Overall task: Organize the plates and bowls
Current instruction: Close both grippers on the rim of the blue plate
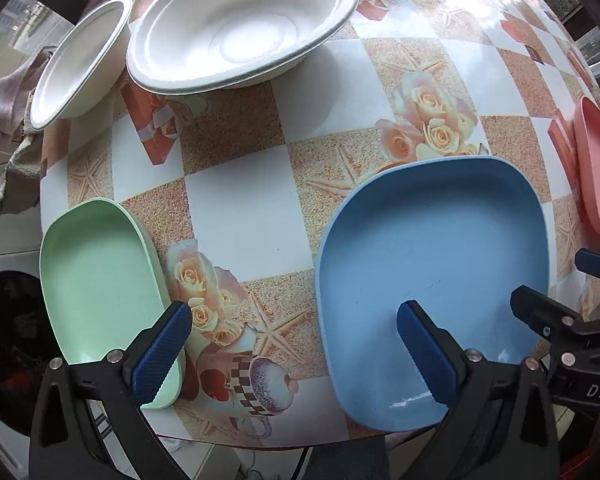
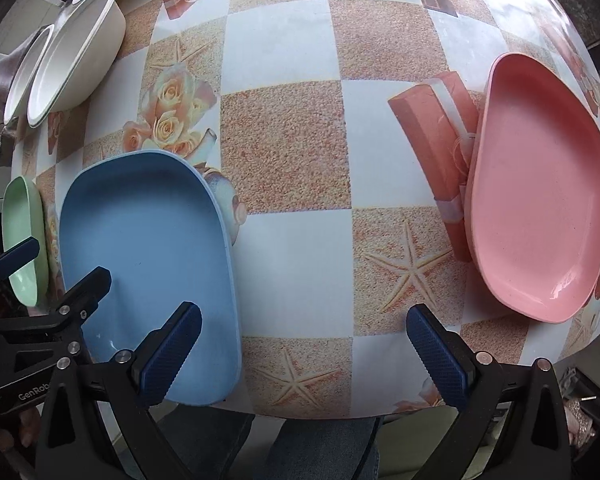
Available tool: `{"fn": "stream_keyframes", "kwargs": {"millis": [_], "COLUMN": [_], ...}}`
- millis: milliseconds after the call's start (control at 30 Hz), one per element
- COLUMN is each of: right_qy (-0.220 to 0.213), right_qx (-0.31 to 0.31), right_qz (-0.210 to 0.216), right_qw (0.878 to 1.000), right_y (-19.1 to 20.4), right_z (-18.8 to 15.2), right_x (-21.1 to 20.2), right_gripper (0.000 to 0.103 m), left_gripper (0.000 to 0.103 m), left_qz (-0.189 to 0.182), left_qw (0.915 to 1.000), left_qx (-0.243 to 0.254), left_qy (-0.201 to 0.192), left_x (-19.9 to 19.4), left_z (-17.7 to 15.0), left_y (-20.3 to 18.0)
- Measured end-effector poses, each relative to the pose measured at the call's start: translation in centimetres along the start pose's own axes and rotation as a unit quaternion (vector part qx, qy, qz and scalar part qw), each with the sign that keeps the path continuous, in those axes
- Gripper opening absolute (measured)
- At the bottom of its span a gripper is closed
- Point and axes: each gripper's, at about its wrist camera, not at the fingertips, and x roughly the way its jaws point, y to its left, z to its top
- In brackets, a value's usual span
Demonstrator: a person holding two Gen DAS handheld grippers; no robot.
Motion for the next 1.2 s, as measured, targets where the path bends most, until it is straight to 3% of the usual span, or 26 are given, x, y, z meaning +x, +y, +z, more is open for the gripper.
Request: {"fn": "stream_keyframes", "kwargs": {"millis": [300, 467, 633, 733, 800, 833, 867, 900, 933, 1000, 1100, 1200], "right_qy": [0.019, 0.009, -0.003, -0.018, -0.029, -0.033, -0.037, -0.039, -0.035, -0.012, -0.010, -0.002], "right_qx": [-0.033, -0.031, -0.039, -0.066, -0.082, -0.084, -0.080, -0.073, -0.062, -0.025, -0.025, -0.032], "right_qz": [-0.041, -0.041, -0.043, -0.038, -0.035, -0.039, -0.038, -0.026, 0.007, 0.055, 0.061, 0.054], "right_qw": [0.998, 0.999, 0.998, 0.997, 0.996, 0.995, 0.995, 0.996, 0.997, 0.998, 0.998, 0.998], "right_y": [1.2, 0.9, 3.8, 5.5, 6.5, 6.8, 7.0, 7.0, 7.0, 6.7, 7.4, 8.3], "right_z": [0.4, -0.4, -2.2, -3.1, -3.8, -4.1, -4.4, -4.6, -4.8, -5.1, -6.0, -7.3], "right_x": [0.5, 0.3, 0.5, -0.4, -1.1, -1.4, -1.6, -1.8, -1.9, -1.6, -1.9, -2.0], "right_gripper": [0.103, 0.103, 0.100, 0.081, 0.060, 0.055, 0.044, 0.024, 0.013, 0.012, 0.012, 0.012], "left_gripper": [0.103, 0.103, 0.103, 0.099, 0.095, 0.091, 0.088, 0.085, 0.081, 0.074, 0.061, 0.061], "left_qz": [-0.008, -0.059, -0.056, -0.049, -0.048, -0.051, -0.056, -0.060, -0.061, -0.060, -0.061, -0.050], "left_qw": [0.9998, 0.9960, 0.9964, 0.9977, 0.9980, 0.9979, 0.9975, 0.9972, 0.9971, 0.9974, 0.9971, 0.9971], "left_qx": [-0.019, -0.065, -0.055, -0.041, -0.033, -0.031, -0.029, -0.029, -0.026, -0.008, 0.027, 0.044], "left_qy": [-0.006, 0.016, 0.032, 0.025, 0.025, 0.028, 0.032, 0.035, 0.037, 0.039, 0.036, 0.035], "left_x": [1.5, 3.1, 3.6, 3.9, 3.9, 3.8, 3.8, 3.6, 3.6, 3.1, 2.9, 2.9], "left_z": [1.8, 2.1, 2.6, 2.2, 2.4, 2.6, 2.7, 2.8, 2.9, 3.1, 3.1, 2.5], "left_y": [1.0, 2.8, 2.7, 1.3, 1.1, 1.3, 1.1, 0.8, 0.7, -0.1, -0.9, -1.5]}}
